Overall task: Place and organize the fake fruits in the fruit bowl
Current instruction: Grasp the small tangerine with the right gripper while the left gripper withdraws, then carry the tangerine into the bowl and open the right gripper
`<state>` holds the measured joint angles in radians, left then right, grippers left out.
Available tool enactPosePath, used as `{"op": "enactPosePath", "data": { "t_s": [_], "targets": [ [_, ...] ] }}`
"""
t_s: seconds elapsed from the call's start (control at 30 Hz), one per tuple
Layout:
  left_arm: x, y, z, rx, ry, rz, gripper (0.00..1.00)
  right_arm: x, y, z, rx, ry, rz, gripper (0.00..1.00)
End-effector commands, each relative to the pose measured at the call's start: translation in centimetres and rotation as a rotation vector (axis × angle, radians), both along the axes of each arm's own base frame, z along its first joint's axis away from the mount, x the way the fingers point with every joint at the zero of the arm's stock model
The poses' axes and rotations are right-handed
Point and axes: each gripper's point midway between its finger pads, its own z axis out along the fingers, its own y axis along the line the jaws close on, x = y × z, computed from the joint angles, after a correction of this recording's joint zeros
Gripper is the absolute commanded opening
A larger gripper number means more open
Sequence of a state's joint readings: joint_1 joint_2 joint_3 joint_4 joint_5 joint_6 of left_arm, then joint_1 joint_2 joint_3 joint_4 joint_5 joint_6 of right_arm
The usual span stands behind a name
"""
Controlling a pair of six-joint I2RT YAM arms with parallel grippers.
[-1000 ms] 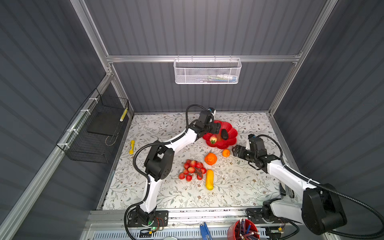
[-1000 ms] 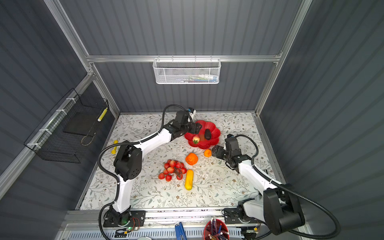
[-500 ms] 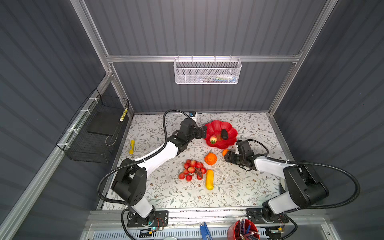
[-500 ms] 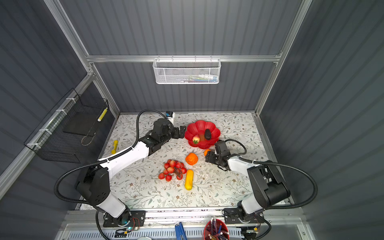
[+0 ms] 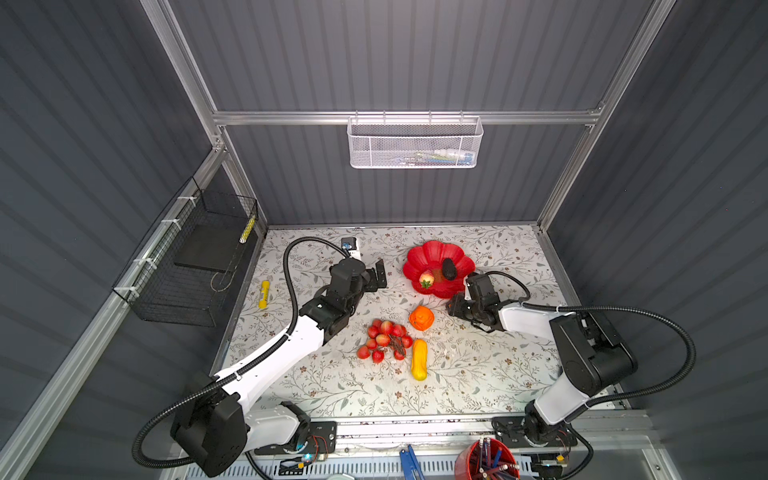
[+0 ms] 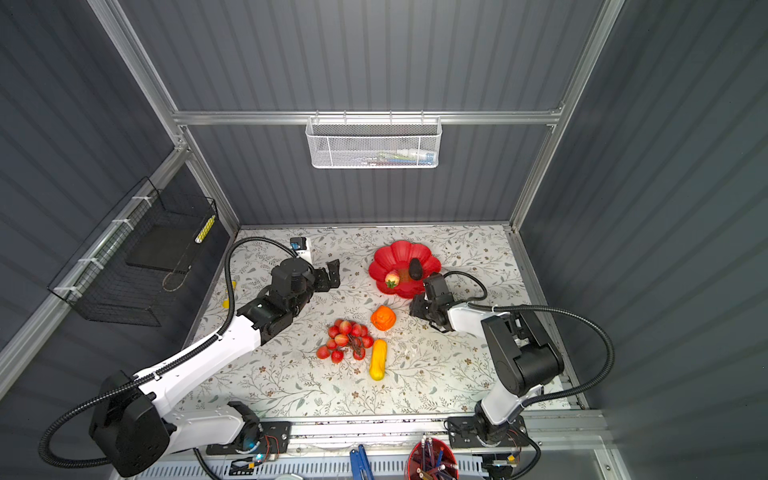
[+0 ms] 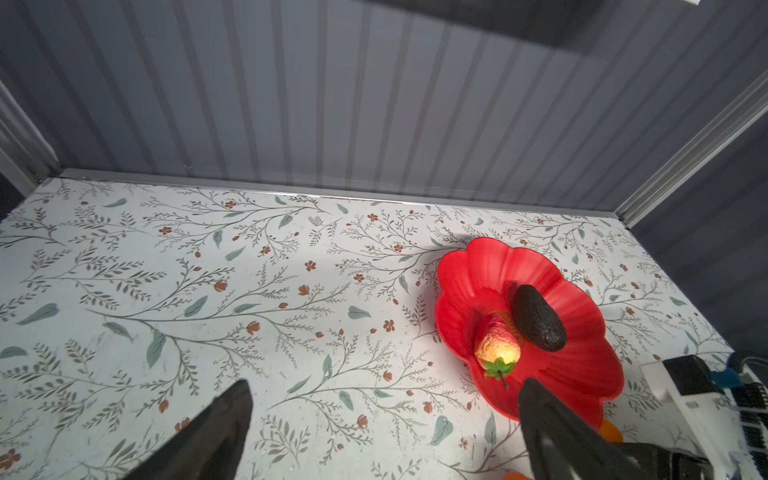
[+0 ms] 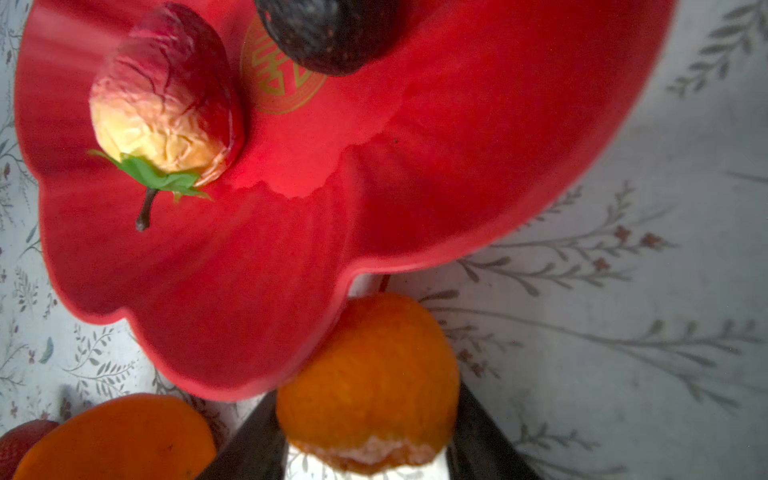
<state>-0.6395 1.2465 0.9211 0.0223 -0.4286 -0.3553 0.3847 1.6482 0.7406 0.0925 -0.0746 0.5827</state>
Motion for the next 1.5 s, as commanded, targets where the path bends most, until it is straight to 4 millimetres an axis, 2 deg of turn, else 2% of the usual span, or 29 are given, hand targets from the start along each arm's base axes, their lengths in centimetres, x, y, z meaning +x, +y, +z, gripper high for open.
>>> {"op": "enactPosePath", "data": {
  "t_s": [0.0, 0.27, 0.4, 0.47, 0.57, 0.67, 0.77, 0.87, 1.0, 1.13, 1.33, 1.47],
  "targets": [
    [-0.4, 1.4, -0.4, 0.008, 0.004, 0.055, 1.00, -0.9, -0.3, -0.3, -0.017, 0.017, -0.009, 0.44],
    [-0.1, 1.4, -0.7, 0.017, 0.005, 0.062, 1.00, -5.0, -2.3, 1.3, -0.040, 0.012, -0.023, 0.37],
    [-0.1, 1.4, -0.9, 0.021, 0.006, 0.061, 1.00, -6.1, -3.2, 4.3, -0.060, -0.057, -0.019, 0.37],
    [-0.1, 1.5, -0.9, 0.019, 0.006, 0.062, 1.00, -5.4, -3.2, 6.6, -0.068, -0.121, -0.009, 0.37],
    [-0.2, 1.4, -1.1, 0.010, 0.011, 0.055, 1.00, -3.1, -2.5, 10.0, -0.090, -0.209, 0.015, 0.38],
    [-0.5, 1.5, -1.2, 0.001, 0.025, 0.057, 1.00, 0.1, -1.3, 11.6, -0.120, -0.251, 0.049, 0.38],
    [-1.2, 2.1, -1.1, -0.002, 0.034, 0.066, 1.00, 3.5, 0.5, 12.3, -0.147, -0.256, 0.100, 0.38],
    [-2.1, 3.1, -0.8, -0.002, 0.033, 0.084, 1.00, 6.5, 2.2, 11.8, -0.176, -0.250, 0.158, 0.38],
    [-3.6, 4.9, -0.8, -0.006, 0.048, 0.125, 1.00, 10.5, 3.4, 10.5, -0.243, -0.224, 0.204, 0.38],
    [-5.2, 6.2, -1.3, -0.029, 0.072, 0.148, 1.00, 13.5, 4.6, 8.3, -0.273, -0.181, 0.229, 0.39],
    [-7.2, 7.5, -1.1, -0.069, 0.085, 0.163, 1.00, 17.0, 5.7, 5.1, -0.296, -0.140, 0.262, 0.41],
    [-8.1, 7.9, -0.9, -0.103, 0.083, 0.156, 1.00, 18.5, 5.9, 3.2, -0.304, -0.103, 0.271, 0.44]
  ]
}}
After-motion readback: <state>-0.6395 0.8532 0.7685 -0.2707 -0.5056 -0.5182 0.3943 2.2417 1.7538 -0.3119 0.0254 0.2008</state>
